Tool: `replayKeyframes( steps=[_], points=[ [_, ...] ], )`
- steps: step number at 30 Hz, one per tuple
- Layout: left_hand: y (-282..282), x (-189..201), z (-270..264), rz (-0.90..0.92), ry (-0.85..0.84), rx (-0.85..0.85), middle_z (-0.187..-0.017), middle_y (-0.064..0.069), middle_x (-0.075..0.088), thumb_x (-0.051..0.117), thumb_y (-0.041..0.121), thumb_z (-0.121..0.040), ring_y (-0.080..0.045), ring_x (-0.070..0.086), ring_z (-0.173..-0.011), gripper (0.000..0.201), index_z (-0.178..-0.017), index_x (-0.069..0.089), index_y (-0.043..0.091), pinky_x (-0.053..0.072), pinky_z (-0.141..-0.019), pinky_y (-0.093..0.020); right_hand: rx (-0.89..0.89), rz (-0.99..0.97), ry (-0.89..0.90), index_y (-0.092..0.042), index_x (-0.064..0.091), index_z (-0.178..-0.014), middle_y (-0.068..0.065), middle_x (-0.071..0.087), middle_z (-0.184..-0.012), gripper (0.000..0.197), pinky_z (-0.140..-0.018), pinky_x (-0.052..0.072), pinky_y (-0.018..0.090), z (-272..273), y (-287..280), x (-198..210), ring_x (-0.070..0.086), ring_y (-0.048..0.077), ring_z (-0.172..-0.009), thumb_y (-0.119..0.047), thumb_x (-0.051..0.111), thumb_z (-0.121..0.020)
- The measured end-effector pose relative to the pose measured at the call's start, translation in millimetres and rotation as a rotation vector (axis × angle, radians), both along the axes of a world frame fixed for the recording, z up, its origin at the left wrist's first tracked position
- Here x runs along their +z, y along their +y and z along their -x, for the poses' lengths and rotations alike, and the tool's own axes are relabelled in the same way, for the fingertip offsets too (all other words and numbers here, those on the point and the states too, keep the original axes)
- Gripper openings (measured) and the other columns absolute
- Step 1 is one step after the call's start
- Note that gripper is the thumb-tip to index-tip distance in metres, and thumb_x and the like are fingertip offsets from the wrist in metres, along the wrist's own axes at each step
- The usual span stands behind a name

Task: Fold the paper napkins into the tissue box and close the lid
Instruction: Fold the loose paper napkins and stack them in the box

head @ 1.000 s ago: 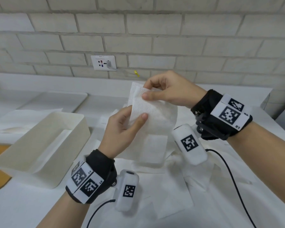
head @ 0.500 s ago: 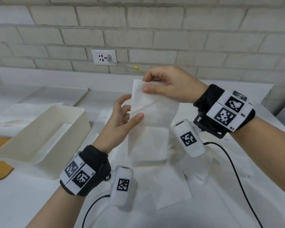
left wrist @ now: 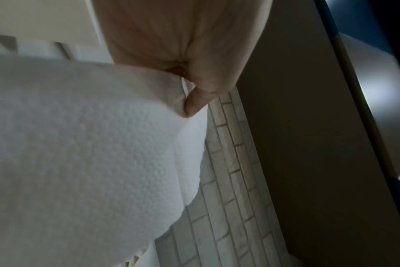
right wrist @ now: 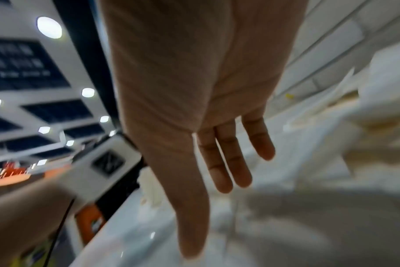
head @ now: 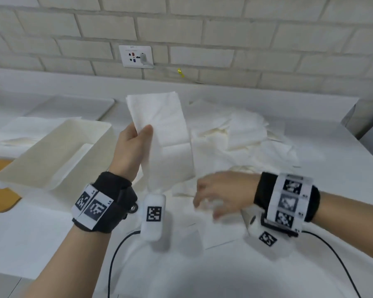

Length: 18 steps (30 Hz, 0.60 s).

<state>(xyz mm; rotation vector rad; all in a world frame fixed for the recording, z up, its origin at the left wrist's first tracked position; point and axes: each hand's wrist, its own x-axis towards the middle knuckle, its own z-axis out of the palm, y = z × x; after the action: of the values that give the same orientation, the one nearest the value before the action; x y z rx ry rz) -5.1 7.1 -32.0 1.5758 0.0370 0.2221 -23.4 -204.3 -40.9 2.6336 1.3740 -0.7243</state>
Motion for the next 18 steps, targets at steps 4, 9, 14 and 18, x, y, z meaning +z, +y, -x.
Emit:
replayKeyframes(
  steps=[4,9,14,18],
  points=[
    [2.0,-3.7,5.3,-0.008,-0.01,0.01,-0.099,-0.008,0.069,0.044,0.011,-0.098,-0.022,0.066,-0.088,0.021,-0.108,0.062,0.005,0.052,-0.076,-0.034,0.11,0.177,0.019,-0.033,0.039,-0.135,0.003,0.034,-0.122,0.065,-0.064,0.031,0.027,9.3,3.9,-26.0,0.038,0.018,-0.08,-0.015,0.066,-0.079],
    [4.1,-8.1,8.7,-0.022,-0.029,0.042,-0.105,-0.014,0.069,0.048,0.013,-0.094,-0.026,0.066,-0.092,0.025,-0.113,0.062,0.004,0.053,-0.078,-0.037,0.147,0.158,-0.023,-0.035,0.041,-0.13,0.001,0.028,-0.119,0.066,-0.058,0.03,0.028,9.1,9.0,-27.4,0.027,0.009,-0.058,-0.01,0.068,-0.076],
    [3.5,-8.9,9.5,0.015,-0.037,0.063,-0.099,-0.006,0.07,0.047,0.005,-0.096,-0.014,0.068,-0.08,0.026,-0.121,0.055,0.005,0.055,-0.066,-0.025,0.196,0.15,-0.041,-0.02,0.055,-0.101,-0.001,0.032,-0.113,0.033,-0.054,0.029,0.028,9.8,12.2,-29.7,0.041,0.021,-0.073,-0.002,0.061,-0.074],
    [0.0,-7.2,7.7,0.014,-0.073,0.094,-0.085,-0.004,0.066,0.051,0.003,-0.093,-0.013,0.061,-0.063,0.045,-0.132,0.041,0.026,0.051,-0.057,-0.024,0.184,0.073,0.022,-0.012,0.057,-0.089,-0.003,0.044,-0.113,0.017,-0.053,0.026,0.021,7.3,9.0,-29.0,0.039,0.013,-0.077,0.0,0.057,-0.076]
  ],
)
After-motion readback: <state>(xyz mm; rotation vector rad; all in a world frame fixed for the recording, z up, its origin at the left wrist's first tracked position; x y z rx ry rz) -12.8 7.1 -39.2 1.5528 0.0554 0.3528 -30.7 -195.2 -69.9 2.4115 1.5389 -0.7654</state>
